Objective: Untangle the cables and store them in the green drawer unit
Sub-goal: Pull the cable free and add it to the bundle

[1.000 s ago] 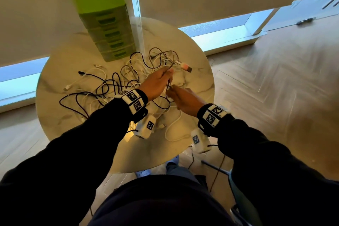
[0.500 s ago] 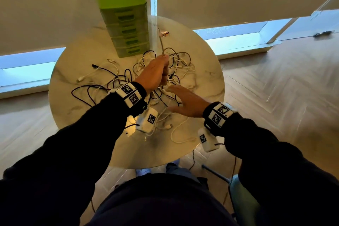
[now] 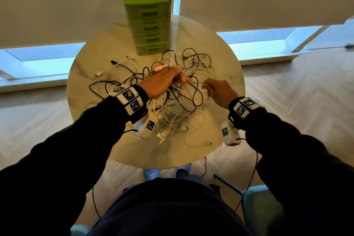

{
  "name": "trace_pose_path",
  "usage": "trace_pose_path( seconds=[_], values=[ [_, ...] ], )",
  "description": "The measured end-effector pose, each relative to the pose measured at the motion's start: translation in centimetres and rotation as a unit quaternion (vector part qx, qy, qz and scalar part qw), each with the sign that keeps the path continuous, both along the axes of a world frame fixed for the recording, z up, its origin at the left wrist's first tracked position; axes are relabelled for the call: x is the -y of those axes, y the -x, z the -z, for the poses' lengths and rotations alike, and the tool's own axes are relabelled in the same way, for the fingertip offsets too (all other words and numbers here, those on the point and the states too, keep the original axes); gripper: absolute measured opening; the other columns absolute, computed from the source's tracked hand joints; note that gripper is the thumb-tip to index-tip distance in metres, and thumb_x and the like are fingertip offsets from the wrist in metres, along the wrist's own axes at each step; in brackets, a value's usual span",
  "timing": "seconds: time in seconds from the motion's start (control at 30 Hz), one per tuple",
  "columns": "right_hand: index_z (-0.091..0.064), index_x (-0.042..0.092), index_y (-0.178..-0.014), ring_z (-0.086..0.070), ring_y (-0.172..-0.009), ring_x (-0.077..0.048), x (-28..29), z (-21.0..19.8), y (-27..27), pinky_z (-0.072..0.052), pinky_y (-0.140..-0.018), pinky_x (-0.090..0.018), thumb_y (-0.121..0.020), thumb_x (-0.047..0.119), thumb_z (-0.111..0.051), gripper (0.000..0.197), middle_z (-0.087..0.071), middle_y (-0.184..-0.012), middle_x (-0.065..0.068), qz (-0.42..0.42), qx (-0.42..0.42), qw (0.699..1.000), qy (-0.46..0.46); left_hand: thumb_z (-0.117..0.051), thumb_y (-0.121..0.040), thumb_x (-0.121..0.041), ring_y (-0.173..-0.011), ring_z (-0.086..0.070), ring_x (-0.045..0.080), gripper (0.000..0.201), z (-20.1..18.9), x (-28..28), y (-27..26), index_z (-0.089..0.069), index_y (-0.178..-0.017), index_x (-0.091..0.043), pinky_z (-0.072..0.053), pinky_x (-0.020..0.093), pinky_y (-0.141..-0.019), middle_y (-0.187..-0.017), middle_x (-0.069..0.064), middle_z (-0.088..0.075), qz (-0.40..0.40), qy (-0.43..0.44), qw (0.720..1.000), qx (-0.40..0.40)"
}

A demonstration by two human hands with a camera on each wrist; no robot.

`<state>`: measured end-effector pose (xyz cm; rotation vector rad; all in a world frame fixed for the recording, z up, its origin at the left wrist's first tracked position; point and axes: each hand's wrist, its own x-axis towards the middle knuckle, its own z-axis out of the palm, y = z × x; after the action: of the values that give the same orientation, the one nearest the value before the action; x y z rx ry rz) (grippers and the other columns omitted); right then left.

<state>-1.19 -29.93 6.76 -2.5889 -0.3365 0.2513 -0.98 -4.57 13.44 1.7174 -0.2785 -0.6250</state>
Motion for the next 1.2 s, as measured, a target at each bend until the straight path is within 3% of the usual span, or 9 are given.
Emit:
trace_pose_path(
  seconds=[0.1,0.2,0.37,0.5,0.63,0.8,0.93,1.07,1.2],
  values=[
    [-0.063,0.014,-0.096,-0.064,-0.079,-0.028,-2.2,0.6,1.7,-0.052,-0.08,-0.044,-0.104,0.027,-0.042,0.026,-0.07,-0.084,-0.006,-0.102,-0.091,0.99,0.044,-0.025,-0.111,-0.031,-0.089,-0.07,0.021,0.045,0.3,-0.4,0.3,-0.047,-0.076,-0.012,-0.049,0.033,-0.099,-0.082,0.005,-0.069,-0.059,0.041,0.997,-0.029],
    [-0.064,0.017,-0.102,-0.064,-0.085,-0.019,-5.7,1.0,3.8,-0.049,-0.082,-0.035,-0.105,0.027,-0.043,0.024,-0.07,-0.09,0.001,-0.214,-0.192,0.956,0.062,-0.03,-0.11,-0.035,-0.054,-0.034,0.016,0.043,0.7,-0.9,1.0,-0.034,-0.069,-0.02,-0.044,0.041,-0.074,-0.058,-0.006,-0.032,-0.094,0.06,0.989,-0.098],
    [-0.068,0.013,-0.121,-0.055,-0.097,-0.008,-6.8,0.9,2.5,-0.04,-0.086,-0.023,-0.101,0.013,-0.049,0.027,-0.067,-0.116,-0.001,-0.183,-0.185,0.965,-0.006,-0.03,-0.11,-0.035,-0.056,-0.022,0.017,0.043,1.2,-2.6,2.8,-0.029,-0.069,-0.021,-0.035,0.033,-0.06,-0.063,-0.002,-0.022,-0.097,0.04,0.989,-0.1],
    [-0.069,0.007,-0.112,-0.059,-0.103,-0.026,-7.2,2.9,2.7,-0.045,-0.092,-0.037,-0.093,0.0,-0.051,0.027,-0.066,-0.111,-0.011,-0.244,-0.121,0.962,0.03,-0.03,-0.11,-0.036,-0.056,-0.022,0.016,0.043,1.7,-4.4,3.8,-0.029,-0.07,-0.021,-0.037,0.03,-0.058,-0.064,-0.001,-0.02,-0.12,0.035,0.987,-0.103],
    [-0.068,0.014,-0.109,-0.058,-0.102,-0.029,-10.2,4.6,4.2,-0.042,-0.085,-0.038,-0.099,0.017,-0.052,0.019,-0.067,-0.107,-0.009,-0.332,-0.101,0.933,0.097,-0.03,-0.11,-0.034,-0.056,-0.021,0.015,0.043,2.2,-5.6,5.1,-0.029,-0.069,-0.02,-0.036,0.03,-0.058,-0.064,-0.003,-0.021,-0.144,0.017,0.984,-0.104],
    [-0.059,0.016,-0.099,-0.06,-0.107,-0.033,-13.5,5.0,4.1,-0.039,-0.091,-0.038,-0.096,0.032,-0.051,0.018,-0.066,-0.109,-0.011,-0.307,-0.122,0.891,0.313,-0.029,-0.11,-0.034,-0.058,-0.02,0.017,0.044,2.7,-6.3,6.2,-0.031,-0.068,-0.021,-0.031,0.034,-0.059,-0.063,-0.003,-0.022,-0.153,0.008,0.982,-0.111],
    [-0.058,0.016,-0.102,-0.059,-0.11,-0.032,-13.9,5.6,4.4,-0.036,-0.099,-0.039,-0.092,0.044,-0.056,0.03,-0.065,-0.111,-0.011,-0.281,-0.173,0.873,0.358,-0.029,-0.11,-0.036,-0.057,-0.02,0.016,0.044,2.9,-6.8,6.3,-0.031,-0.069,-0.021,-0.028,0.035,-0.06,-0.062,-0.005,-0.022,-0.159,0.01,0.98,-0.115],
    [-0.054,0.018,-0.079,-0.058,-0.104,-0.03,-13.3,5.5,4.4,-0.036,-0.09,-0.038,-0.095,0.035,-0.053,0.023,-0.053,-0.082,-0.003,-0.275,-0.18,0.895,0.301,-0.029,-0.109,-0.035,-0.055,-0.021,0.015,0.043,2.9,-7.1,6.2,-0.03,-0.069,-0.021,-0.033,0.033,-0.058,-0.06,-0.006,-0.022,-0.158,0.004,0.982,-0.105],
    [-0.06,0.018,-0.117,-0.054,-0.068,-0.009,-11.8,3.8,2.5,-0.035,-0.063,-0.022,-0.095,0.023,-0.061,0.023,-0.059,-0.076,0.006,-0.235,-0.174,0.954,0.063,-0.029,-0.11,-0.035,-0.054,-0.022,0.014,0.043,3.0,-7.4,5.7,-0.031,-0.069,-0.02,-0.036,0.031,-0.058,-0.06,-0.006,-0.023,-0.156,0.002,0.982,-0.103]
  ],
)
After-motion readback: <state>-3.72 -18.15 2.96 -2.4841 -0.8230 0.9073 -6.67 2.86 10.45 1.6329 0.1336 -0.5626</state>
